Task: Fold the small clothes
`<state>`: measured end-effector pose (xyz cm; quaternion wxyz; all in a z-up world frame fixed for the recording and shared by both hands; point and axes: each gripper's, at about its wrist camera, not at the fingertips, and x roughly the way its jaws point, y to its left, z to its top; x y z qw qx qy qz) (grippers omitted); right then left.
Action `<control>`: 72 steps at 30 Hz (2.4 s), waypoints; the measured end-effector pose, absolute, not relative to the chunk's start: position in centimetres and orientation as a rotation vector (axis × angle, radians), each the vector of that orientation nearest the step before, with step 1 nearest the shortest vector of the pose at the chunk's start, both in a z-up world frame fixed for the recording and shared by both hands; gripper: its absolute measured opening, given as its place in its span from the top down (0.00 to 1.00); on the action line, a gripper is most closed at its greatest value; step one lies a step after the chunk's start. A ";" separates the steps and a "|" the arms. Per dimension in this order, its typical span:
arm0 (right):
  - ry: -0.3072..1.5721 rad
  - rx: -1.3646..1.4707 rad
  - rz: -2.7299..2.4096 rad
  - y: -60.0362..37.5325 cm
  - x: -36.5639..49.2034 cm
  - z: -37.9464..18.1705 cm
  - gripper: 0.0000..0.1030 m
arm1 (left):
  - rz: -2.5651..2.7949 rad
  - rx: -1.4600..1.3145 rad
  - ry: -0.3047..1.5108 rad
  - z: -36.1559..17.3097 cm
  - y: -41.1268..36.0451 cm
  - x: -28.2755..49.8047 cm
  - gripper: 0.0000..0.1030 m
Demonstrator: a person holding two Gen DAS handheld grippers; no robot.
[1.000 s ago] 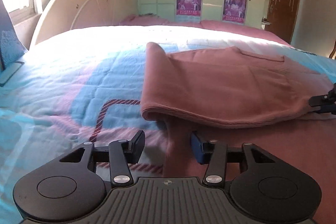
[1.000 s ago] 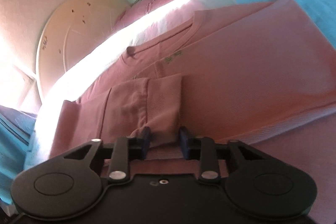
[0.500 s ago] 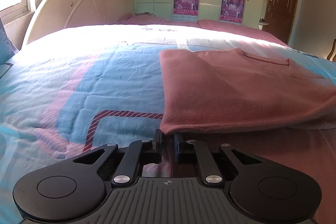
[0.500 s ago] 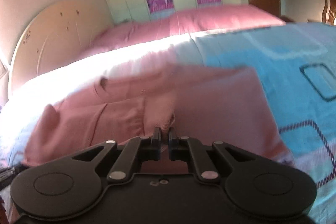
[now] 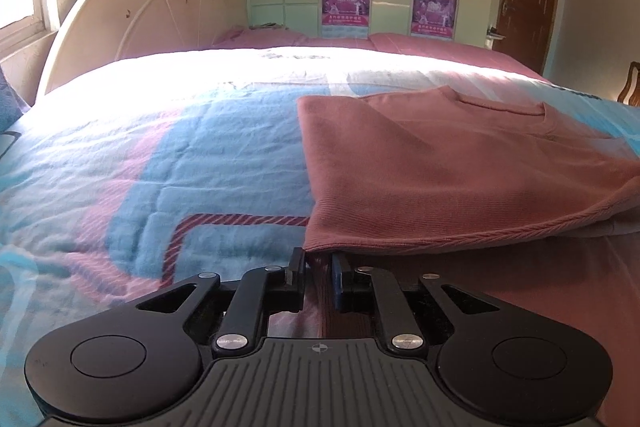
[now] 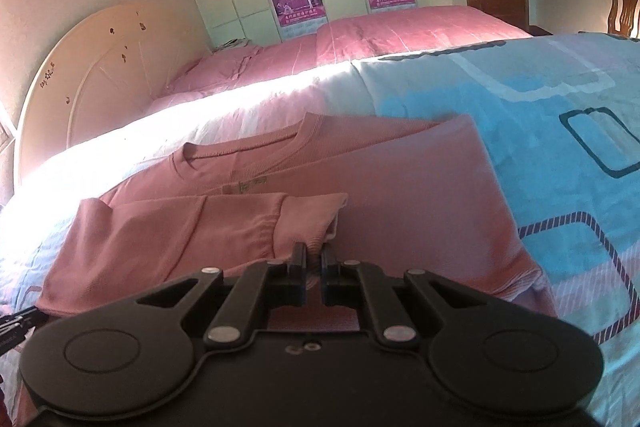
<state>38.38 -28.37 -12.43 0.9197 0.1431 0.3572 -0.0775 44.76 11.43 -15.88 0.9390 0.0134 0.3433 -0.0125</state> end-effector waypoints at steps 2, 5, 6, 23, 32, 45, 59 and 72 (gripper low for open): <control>0.736 0.290 -0.154 -28.4 38.4 -12.4 0.94 | -0.029 0.013 0.703 -16.1 11.5 45.1 0.89; 0.725 0.286 -0.147 -28.4 38.3 -11.9 0.94 | -0.030 0.010 0.706 -15.8 11.6 45.2 0.88; 0.716 0.286 -0.149 -28.4 38.2 -11.7 0.94 | -0.028 0.004 0.694 -15.6 11.8 44.9 0.88; 0.766 0.266 -0.189 -29.8 38.5 -13.3 0.94 | -0.042 0.034 0.699 -16.1 11.0 44.8 0.92; 0.780 0.283 -0.184 -30.1 38.4 -14.4 0.93 | -0.041 0.048 0.680 -16.0 11.3 44.1 0.90; 0.791 0.253 -0.182 -30.3 38.0 -15.3 0.93 | -0.043 0.027 0.688 -16.3 12.0 44.0 0.93; 0.713 0.265 -0.214 -30.4 38.3 -13.1 0.64 | -0.173 0.021 0.546 -12.1 7.9 44.4 0.73; 0.743 0.180 -0.223 -29.9 40.1 -13.9 0.69 | -0.196 0.076 0.645 -14.2 3.6 49.3 0.56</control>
